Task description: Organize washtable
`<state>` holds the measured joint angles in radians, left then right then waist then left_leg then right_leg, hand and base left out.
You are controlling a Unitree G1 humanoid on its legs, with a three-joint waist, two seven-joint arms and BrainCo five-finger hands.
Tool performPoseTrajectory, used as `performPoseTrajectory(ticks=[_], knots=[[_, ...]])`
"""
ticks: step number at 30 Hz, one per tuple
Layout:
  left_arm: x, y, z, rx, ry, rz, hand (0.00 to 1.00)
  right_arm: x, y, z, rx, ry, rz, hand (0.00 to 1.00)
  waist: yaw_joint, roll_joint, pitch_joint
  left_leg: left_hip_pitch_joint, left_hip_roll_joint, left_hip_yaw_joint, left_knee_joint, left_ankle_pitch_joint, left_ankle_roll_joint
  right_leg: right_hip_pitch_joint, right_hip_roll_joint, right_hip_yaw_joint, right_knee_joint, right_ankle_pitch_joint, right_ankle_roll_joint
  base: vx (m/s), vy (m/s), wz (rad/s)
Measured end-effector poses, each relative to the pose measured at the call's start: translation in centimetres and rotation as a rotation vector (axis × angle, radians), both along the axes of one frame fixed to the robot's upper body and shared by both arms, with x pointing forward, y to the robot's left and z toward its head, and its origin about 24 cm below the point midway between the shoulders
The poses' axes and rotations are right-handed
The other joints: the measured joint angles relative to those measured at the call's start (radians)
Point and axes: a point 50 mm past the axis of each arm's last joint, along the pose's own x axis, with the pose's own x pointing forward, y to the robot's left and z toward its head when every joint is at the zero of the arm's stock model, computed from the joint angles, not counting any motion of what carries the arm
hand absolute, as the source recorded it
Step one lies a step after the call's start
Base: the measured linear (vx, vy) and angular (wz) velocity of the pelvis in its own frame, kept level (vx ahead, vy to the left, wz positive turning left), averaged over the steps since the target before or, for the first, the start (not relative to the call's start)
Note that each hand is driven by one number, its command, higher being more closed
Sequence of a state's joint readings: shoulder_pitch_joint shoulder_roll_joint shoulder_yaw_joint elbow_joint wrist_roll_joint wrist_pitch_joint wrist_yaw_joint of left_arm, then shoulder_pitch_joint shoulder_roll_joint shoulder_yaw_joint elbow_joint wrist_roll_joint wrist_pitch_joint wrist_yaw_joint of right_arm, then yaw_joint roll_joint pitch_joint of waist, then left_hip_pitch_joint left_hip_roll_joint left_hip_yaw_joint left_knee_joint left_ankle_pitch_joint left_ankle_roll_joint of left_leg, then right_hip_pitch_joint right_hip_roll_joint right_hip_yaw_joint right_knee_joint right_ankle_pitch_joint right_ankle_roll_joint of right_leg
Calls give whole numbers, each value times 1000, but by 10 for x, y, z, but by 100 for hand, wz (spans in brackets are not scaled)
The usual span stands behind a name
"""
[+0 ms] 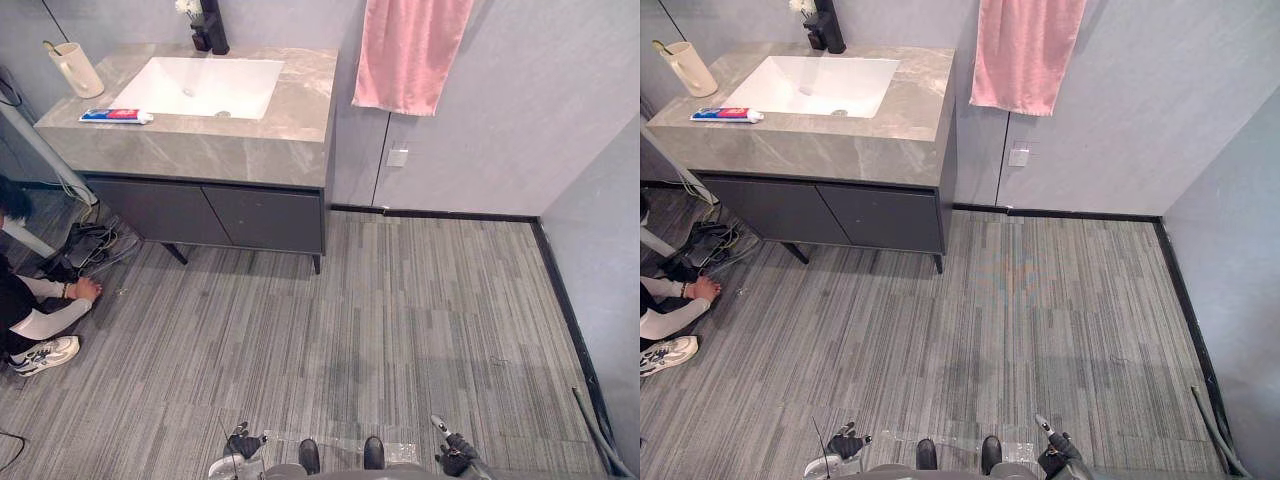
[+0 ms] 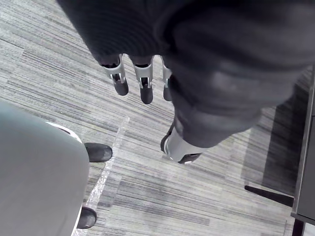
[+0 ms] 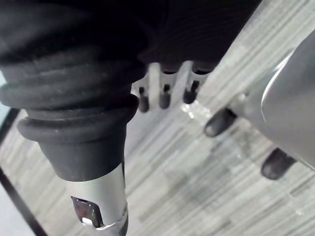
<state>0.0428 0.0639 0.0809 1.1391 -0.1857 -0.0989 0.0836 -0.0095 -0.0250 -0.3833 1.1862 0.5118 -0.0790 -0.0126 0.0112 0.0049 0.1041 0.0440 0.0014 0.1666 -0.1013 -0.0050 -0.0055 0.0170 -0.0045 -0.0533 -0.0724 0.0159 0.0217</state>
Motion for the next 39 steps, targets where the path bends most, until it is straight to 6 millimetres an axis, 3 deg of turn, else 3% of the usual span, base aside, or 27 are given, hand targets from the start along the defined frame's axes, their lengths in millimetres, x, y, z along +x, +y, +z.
performPoseTrajectory(ticks=[16, 18, 20, 21, 24, 26, 27, 29, 31, 32, 34, 36, 39], knots=[[5, -1, 2, -7, -27, -79, 0, 2, 3, 0, -23, 5, 112, 0, -3, -7, 1, -8, 0, 4, 1, -3, 4, -14, -2, 0, 10, -8, 11, -8, -5, -1], [8, -2, 3, -19, -48, -58, 0, 10, 1, 3, -34, -28, 106, 0, -7, 4, 32, -10, 6, 19, 5, -17, 14, -123, -7, -3, 225, -88, 62, 7, 21, -20], [12, -2, 5, -20, -71, -49, 0, 20, -1, 7, -41, -59, 104, 0, -25, 0, 81, 17, 10, 34, 6, -15, 23, -237, -22, -19, 475, -113, 56, -23, 41, -23], [12, 0, 5, -15, -68, -51, 0, 21, -1, 7, -42, -62, 101, 0, -31, -3, 89, 27, 9, 36, 6, -16, 22, -252, -35, -42, 507, -135, 41, -1, 49, -18], [16, 4, 6, -3, -71, -56, 0, 19, 0, 6, -39, -54, 100, 0, -34, -12, 97, 51, 23, 57, 7, -47, 0, -267, -88, -113, 399, -136, 38, 77, 17, -34], [13, 4, 5, -1, -53, -64, 0, 17, 1, 5, -44, -42, 130, 0, -39, -15, 96, 55, 55, 71, 9, -66, -28, -267, -89, -163, 224, -66, 42, 156, -58, -26], [13, 7, 5, 10, -45, -77, 0, 12, 3, 4, -47, -22, 162, 0, -46, -30, 96, 56, 61, 76, 32, -90, -57, -268, -104, -184, 177, -32, 38, 205, -106, -7], [11, 10, 5, 22, -39, -76, 0, 6, 6, 1, -36, -4, 162, 0, -50, -45, 92, 69, 65, 77, 59, -126, -87, -277, -125, -189, 189, -7, 22, 270, -197, -1], [12, 10, 5, 17, -45, -48, 0, 7, 3, 3, -44, -14, 163, 0, -58, -22, 94, 70, 119, 71, 96, -169, -133, -296, -100, -215, 272, 10, -1, 354, -284, 12], [10, 8, 4, 4, -44, -11, 0, 9, 0, 4, -56, -20, 160, 0, -59, -7, 79, 67, 176, 72, 133, -180, -148, -290, -63, -242, 313, -45, -23, 442, -322, 8], [5, 7, 3, -16, -41, 38, 0, 7, 2, 3, -58, -17, 168, 0, -49, -6, 80, 19, 220, 79, 304, -177, -150, -249, -32, -254, 318, -80, -49, 476, -342, 1], [4, 3, 3, -33, -61, 84, 0, 7, 1, 4, -75, -26, 187, 0, -42, 4, 77, -42, 290, 65, 615, -158, -135, -140, 9, -250, 282, -114, -85, 531, -346, -18], [1, 7, 4, -48, -78, 175, 0, 2, 1, 4, -81, -18, 205, 0, -24, 7, 71, -114, 313, 12, 946, -164, -125, -15, 58, -191, 205, -128, -108, 455, -240, -55]])
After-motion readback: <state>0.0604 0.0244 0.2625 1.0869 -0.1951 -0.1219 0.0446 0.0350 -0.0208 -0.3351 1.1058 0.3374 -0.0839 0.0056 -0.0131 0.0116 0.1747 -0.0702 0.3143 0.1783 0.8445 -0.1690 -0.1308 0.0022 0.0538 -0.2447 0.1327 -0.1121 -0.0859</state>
